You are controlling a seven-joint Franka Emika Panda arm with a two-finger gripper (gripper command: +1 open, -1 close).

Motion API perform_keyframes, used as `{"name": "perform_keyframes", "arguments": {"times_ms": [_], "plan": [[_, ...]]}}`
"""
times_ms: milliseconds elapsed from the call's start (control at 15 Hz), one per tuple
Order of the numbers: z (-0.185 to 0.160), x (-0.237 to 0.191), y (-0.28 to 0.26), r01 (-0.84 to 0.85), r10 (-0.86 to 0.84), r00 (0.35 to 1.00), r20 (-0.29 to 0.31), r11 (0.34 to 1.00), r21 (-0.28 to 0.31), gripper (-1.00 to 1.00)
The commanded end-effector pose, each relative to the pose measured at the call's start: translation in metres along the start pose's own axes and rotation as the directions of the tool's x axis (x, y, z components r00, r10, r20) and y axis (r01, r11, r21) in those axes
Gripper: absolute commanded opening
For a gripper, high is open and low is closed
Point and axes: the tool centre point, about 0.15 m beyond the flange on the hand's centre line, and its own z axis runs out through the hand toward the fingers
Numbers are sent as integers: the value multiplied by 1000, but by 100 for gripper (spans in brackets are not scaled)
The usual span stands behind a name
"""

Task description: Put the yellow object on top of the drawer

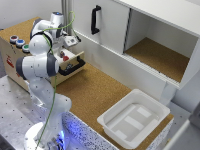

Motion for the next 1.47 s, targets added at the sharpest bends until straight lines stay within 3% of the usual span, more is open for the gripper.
{"name": "perform_keyframes", "arguments": {"times_ms": [0,333,600,733,800,1400], "plan": [[32,-9,-9,59,-56,997,45,995,-76,100],[48,-5,1,-14,14,1000,3,992,-124,100],[51,4,6,-68,65,998,-20,973,-220,100],[52,8,9,-75,71,997,-25,973,-219,100],[52,10,9,-76,72,997,-26,971,-226,-100],[55,0,13,-74,83,996,26,964,-255,-100]]}}
